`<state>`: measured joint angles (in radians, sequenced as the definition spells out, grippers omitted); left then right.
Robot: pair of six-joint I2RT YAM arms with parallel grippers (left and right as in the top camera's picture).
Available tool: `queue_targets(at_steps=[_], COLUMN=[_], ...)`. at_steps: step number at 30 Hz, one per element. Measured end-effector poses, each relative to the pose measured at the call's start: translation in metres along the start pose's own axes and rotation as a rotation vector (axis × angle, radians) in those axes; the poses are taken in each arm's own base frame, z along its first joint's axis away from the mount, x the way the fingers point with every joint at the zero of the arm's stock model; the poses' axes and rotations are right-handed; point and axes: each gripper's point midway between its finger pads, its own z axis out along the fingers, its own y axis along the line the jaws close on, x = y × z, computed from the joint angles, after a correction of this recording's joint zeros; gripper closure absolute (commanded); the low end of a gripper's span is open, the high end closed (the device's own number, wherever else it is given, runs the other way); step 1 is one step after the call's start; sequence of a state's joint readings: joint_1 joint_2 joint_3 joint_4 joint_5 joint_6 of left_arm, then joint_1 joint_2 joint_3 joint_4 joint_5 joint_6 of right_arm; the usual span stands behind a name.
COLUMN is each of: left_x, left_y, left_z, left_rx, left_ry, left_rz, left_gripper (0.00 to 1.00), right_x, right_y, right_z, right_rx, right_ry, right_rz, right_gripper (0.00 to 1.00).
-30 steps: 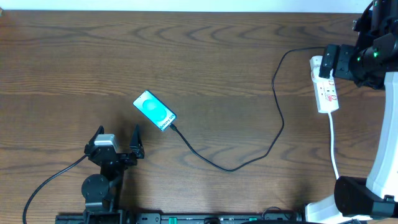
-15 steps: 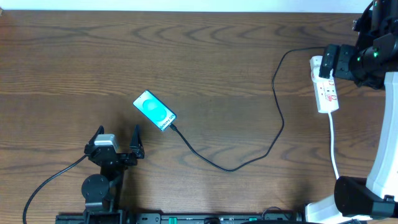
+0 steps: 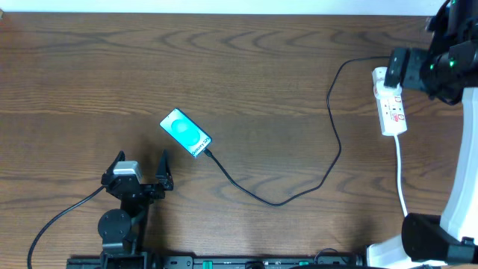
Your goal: Plug charger to phone and switch on socket
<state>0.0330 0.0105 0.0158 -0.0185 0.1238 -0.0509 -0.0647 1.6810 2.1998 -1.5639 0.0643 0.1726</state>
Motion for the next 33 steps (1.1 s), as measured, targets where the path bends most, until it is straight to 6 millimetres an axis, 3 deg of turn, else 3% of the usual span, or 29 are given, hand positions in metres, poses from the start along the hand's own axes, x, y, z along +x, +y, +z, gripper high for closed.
queue_targets(at_steps=[5,9,11,17,21,28,33], left_x=[0.0,-0.001,-0.001,-0.001,-0.001,-0.001,-0.001], left_y=[0.0,0.0,0.0,0.0,0.0,0.0,0.0], left_z=[0.0,0.0,0.0,0.0,0.0,0.0,0.0], left_rx=[0.0,0.0,-0.001,0.0,0.0,0.0,0.0], left_ry=[0.0,0.001,0.002,0.002,0.002,0.002,0.002], left_rz=[0.0,0.0,0.001,0.001,0.003,0.003,0.003], left_gripper=[0.08,0.08,0.08,0.08,0.08,0.08,0.08], right_x=[-0.039,-0.049,-0.046,-0.004,0.041,0.105,0.149], right_y=[0.023,0.034,0.034,0.026,0.019,0.011,0.01], right_z=[-0.029,-0.062,-0.068,-0.041,-0.006,0.021,0.066], right_rx=[-0.086,-0.164,-0.186,-0.213,-0.197,-0.158,-0.137], right_ry=[-0.304,-0.576,-0.675,-0.87,-0.99,-1.202,-1.142], right_rz=[-0.017,-0.016,-0.008,-0.013,-0.072,-0.2,-0.289], right_gripper=[0.01,0.01,0.01,0.01,0.01,0.01,0.01])
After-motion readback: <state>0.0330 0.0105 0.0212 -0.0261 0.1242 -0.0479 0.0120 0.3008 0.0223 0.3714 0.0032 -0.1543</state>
